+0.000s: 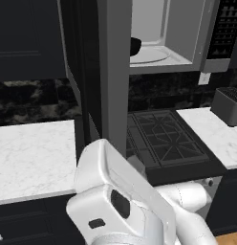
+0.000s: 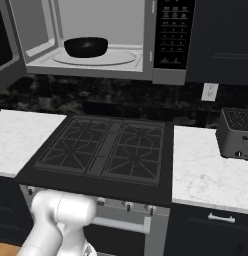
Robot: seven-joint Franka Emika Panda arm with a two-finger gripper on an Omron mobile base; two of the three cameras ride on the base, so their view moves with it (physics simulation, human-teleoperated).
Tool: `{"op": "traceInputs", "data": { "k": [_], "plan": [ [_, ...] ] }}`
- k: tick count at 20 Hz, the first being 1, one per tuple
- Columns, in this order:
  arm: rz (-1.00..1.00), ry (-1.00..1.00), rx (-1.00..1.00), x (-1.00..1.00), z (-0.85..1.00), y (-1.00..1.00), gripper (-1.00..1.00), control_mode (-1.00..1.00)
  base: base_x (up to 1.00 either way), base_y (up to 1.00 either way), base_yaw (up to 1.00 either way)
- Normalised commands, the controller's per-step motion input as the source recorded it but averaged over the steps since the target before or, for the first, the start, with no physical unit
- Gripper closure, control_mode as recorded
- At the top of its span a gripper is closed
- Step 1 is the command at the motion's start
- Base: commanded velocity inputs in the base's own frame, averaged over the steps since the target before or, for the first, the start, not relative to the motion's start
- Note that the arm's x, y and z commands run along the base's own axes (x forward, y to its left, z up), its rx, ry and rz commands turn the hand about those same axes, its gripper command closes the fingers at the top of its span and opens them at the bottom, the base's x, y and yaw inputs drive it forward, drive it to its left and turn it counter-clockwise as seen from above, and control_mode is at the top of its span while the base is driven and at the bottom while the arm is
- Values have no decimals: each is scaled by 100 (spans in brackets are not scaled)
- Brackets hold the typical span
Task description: Open the microwave, place the bowl with waffle inside the microwave, then close the microwave door and turn it on.
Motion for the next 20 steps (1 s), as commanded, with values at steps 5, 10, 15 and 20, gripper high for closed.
{"op": "traceInputs", "data": {
  "k": [5,10,15,20],
  "plan": [
    [-20,0,-31,54,-45,100,100,-100,0,0,0],
    [-28,7,-30,100,-55,100,100,-100,0,0,0],
    [-26,0,-23,100,-29,71,100,-100,0,0,0],
    [-19,1,-16,100,-3,10,100,-100,0,0,0]
  ]
}}
